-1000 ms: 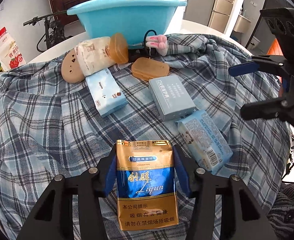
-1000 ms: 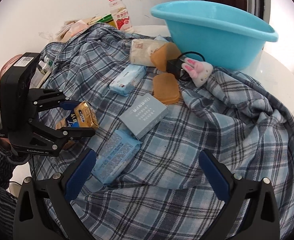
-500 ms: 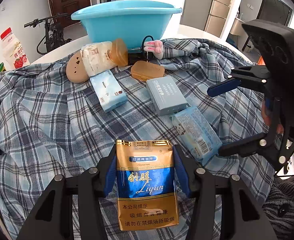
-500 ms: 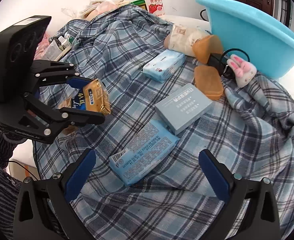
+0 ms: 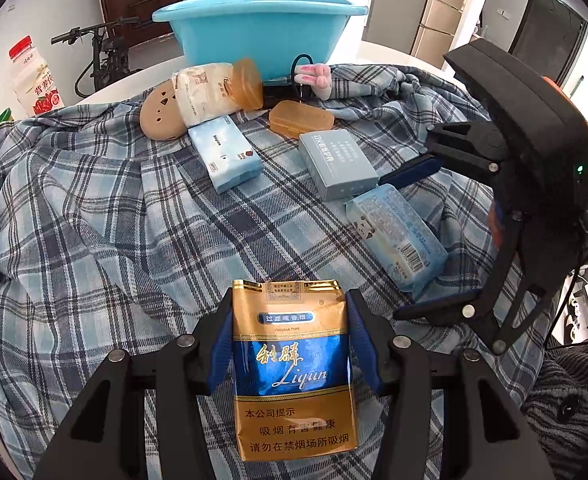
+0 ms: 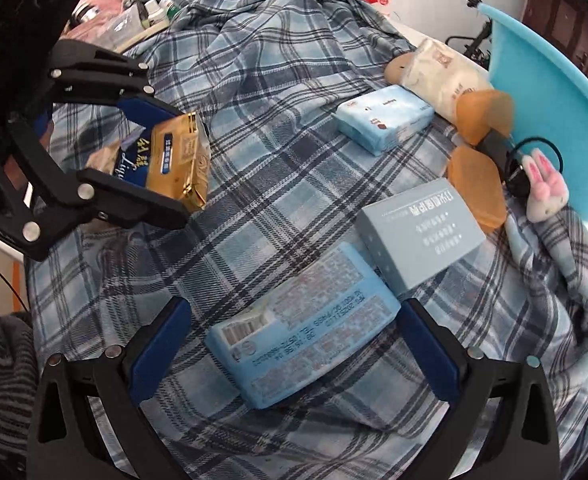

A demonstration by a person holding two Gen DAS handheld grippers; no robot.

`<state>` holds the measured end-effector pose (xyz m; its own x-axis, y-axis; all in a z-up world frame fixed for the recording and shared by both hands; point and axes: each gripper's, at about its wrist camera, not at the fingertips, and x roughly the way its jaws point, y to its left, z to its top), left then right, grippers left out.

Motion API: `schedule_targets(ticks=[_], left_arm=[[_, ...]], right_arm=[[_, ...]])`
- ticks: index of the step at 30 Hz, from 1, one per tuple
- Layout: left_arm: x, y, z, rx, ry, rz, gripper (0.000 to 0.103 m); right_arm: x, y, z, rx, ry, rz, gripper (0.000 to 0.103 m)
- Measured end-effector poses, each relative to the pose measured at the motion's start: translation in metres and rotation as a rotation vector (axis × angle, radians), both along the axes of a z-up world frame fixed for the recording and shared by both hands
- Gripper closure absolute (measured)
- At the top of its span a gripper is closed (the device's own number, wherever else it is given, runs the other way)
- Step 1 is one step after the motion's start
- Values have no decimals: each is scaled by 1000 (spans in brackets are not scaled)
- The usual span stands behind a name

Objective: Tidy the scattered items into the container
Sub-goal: 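Close the right tool on the light blue printed packet and lift it, then carry the Liqun pack and blue packet with both tools toward the basin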

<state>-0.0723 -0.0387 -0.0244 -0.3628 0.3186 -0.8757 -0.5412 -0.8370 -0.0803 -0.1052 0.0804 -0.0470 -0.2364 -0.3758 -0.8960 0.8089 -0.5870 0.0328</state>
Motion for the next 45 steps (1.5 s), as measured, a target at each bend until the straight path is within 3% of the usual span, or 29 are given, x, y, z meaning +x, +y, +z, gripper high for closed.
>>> schedule_targets(ticks=[2,4,9,16,24,29,45], left_arm=[[1,0,-1,-2,-3,-2,48],[2,1,-1,-6,0,-5,48],[2,3,-2,-1,-3,-11,48],[-1,9,2,10,-1,-19,48],[-2,12,5,33,-23,-18,48],[-6,14,14,28,3,0,48],[-10,28,38,63,59,-3,48]], right_arm=[[-2,2,-3,-3,14,-6,1],[0,5,1,-14,41,-24,26],[13,12,13,-8,73,-42,31],[20,30,35,-74,74,-103,31],[10,64,55,-154,72,-249,31],[11,82,64,-172,139,-355,31],[29,99,81,-193,166,-374,31]])
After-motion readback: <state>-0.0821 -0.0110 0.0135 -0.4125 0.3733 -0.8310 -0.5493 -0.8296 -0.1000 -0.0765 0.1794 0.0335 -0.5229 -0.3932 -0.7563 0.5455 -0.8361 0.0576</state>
